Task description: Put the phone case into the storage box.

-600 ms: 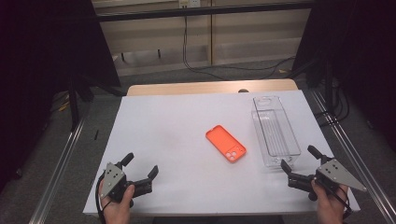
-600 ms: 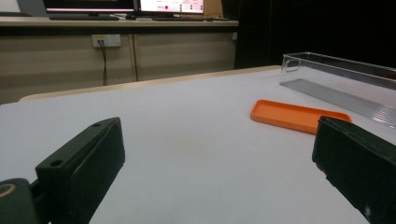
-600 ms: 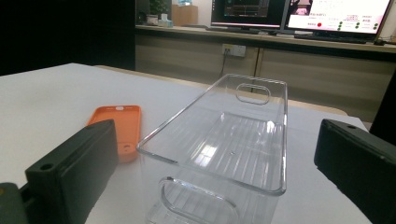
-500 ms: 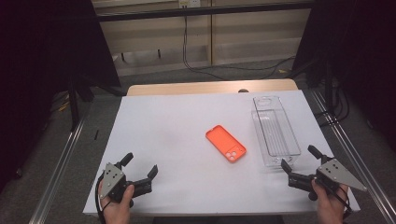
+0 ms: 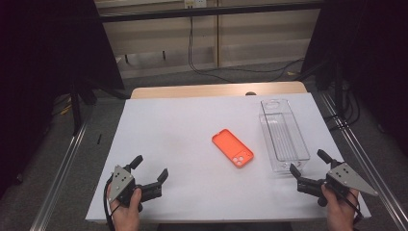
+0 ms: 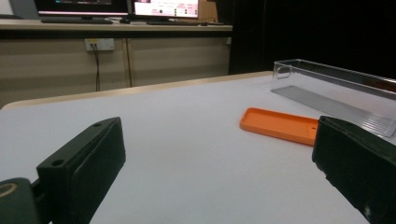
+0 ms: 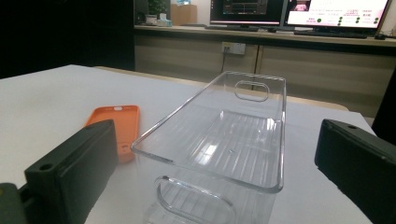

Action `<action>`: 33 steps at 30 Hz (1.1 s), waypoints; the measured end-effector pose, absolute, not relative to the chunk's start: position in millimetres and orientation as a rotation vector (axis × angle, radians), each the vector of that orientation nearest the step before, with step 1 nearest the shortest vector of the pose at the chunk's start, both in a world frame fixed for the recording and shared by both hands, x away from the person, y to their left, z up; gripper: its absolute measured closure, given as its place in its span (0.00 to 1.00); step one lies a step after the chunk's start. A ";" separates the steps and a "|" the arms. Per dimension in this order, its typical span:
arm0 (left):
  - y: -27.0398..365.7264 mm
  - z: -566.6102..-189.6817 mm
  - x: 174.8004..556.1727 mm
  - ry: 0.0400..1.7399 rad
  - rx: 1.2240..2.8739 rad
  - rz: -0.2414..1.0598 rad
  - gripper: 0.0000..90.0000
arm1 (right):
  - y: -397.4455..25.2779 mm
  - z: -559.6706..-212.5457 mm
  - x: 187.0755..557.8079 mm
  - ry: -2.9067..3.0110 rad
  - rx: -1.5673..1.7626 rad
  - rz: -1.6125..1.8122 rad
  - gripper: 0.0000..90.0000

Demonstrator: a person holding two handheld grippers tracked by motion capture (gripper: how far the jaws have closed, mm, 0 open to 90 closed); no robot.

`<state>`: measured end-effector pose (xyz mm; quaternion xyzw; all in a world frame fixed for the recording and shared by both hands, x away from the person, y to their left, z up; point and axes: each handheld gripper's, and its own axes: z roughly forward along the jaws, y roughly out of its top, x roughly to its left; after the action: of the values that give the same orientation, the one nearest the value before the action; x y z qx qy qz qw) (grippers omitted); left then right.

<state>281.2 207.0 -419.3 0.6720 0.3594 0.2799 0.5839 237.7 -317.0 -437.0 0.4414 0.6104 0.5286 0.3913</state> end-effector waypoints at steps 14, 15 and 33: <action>185.9 -415.5 299.7 0.741 1.617 0.605 0.02 | -316.5 -437.4 235.3 1.566 1.121 1.348 0.00; 183.9 -413.9 300.6 0.719 1.624 0.615 0.02 | -316.6 -437.5 235.2 1.566 1.121 1.346 0.00; 140.6 -405.1 344.1 0.649 1.620 0.580 0.01 | -317.8 -438.8 236.5 1.570 1.128 1.339 0.00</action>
<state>344.1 140.6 -405.1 0.7007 0.2805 0.2509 0.6062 236.5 -317.8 -438.8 0.4426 0.6163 0.5256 0.3848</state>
